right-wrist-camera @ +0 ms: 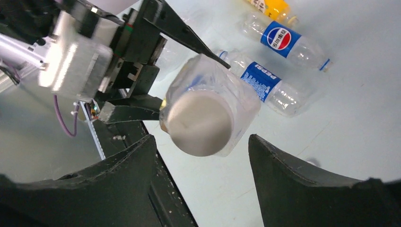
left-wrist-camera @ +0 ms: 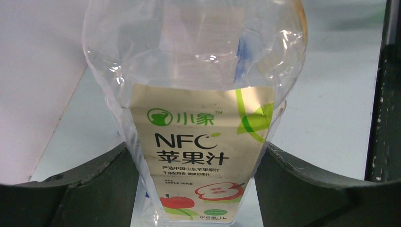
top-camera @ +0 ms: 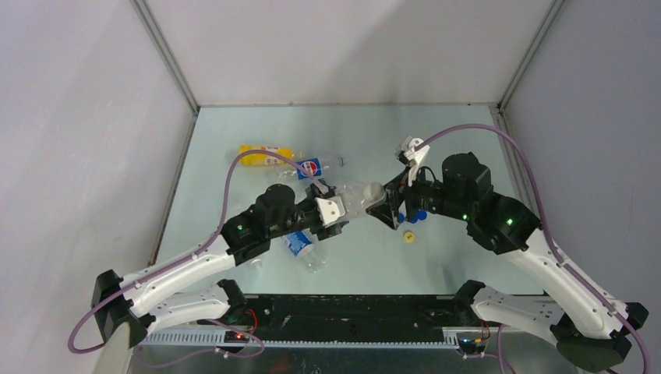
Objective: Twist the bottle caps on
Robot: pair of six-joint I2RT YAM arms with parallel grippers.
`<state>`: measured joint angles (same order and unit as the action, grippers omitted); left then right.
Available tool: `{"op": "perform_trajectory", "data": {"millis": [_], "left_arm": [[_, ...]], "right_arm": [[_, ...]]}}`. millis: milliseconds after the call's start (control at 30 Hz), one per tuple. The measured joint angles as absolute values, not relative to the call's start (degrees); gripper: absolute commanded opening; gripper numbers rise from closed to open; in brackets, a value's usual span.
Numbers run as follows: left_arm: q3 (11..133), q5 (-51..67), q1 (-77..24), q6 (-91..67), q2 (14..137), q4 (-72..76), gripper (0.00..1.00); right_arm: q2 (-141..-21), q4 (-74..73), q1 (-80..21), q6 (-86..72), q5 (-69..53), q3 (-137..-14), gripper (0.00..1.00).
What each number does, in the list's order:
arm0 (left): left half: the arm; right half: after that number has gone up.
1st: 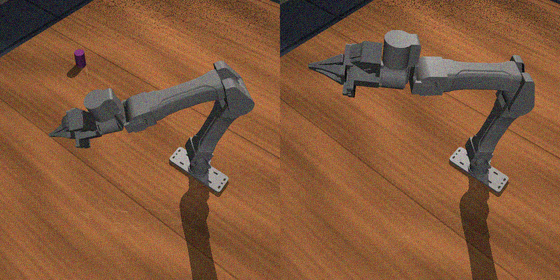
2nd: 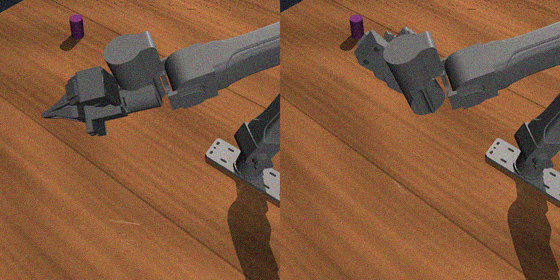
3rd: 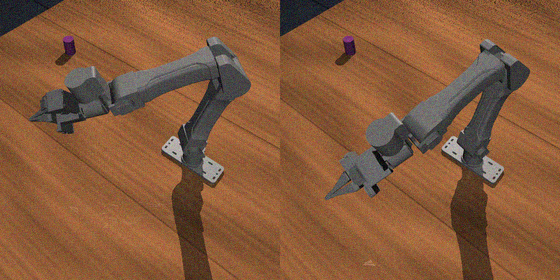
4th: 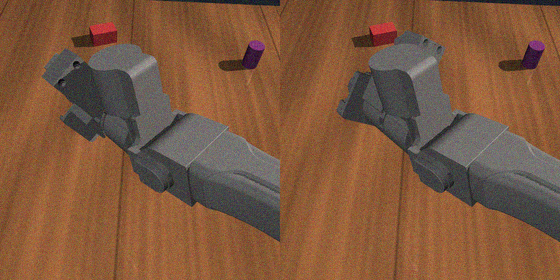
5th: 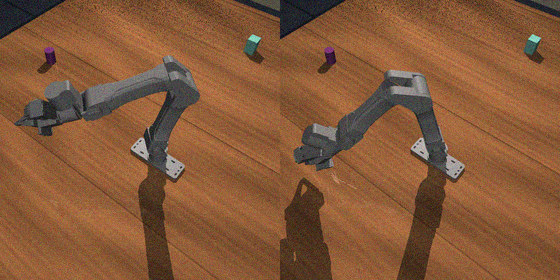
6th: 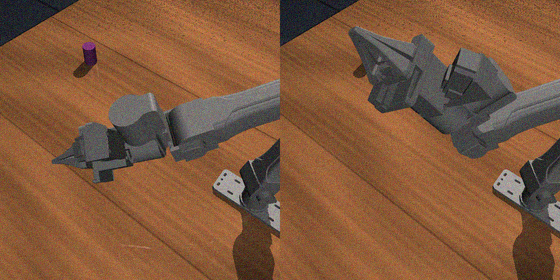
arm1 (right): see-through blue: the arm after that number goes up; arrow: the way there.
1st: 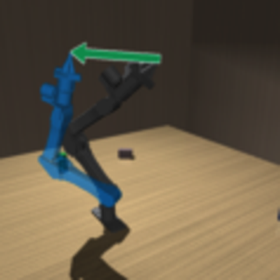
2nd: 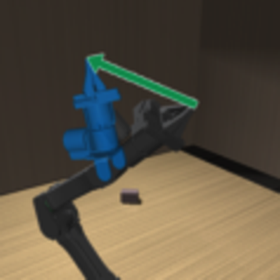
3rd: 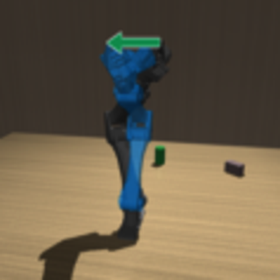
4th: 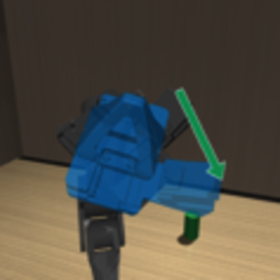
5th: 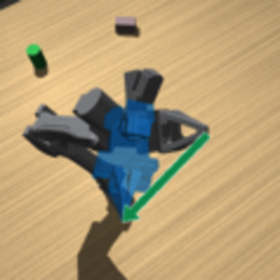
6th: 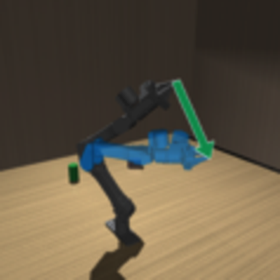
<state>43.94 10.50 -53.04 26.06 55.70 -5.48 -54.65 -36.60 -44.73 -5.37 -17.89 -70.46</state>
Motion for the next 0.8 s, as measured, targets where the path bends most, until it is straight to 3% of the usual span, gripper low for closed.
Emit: {"op": "perform_trajectory", "data": {"millis": [233, 433, 567, 733, 800], "left_arm": [[43.5, 10.5, -52.8, 23.4, 55.7, -1.0, 0.00], [41.9, 9.7, -52.6, 21.3, 56.0, 1.8, 0.00], [41.9, 8.9, -52.2, 19.9, 56.8, 2.2, 0.00], [41.2, 7.2, -51.6, 18.0, 57.3, 2.8, 0.05], [41.2, 6.5, -51.6, 17.7, 57.3, 2.9, 0.13]], "right_arm": [[-53.1, -29.2, -46.5, -11.7, -10.3, -64.6, 0.69], [-53.1, -24.5, -48.8, -14.2, -6.1, -62.6, 0.56], [-53.0, -21.6, -49.3, -15.6, -3.6, -60.9, 0.36], [-52.8, -20.4, -49.7, -15.7, -0.3, -60.2, 0.02], [-52.7, -20.2, -49.7, -15.7, 0.5, -60.1, 0.00]]}}
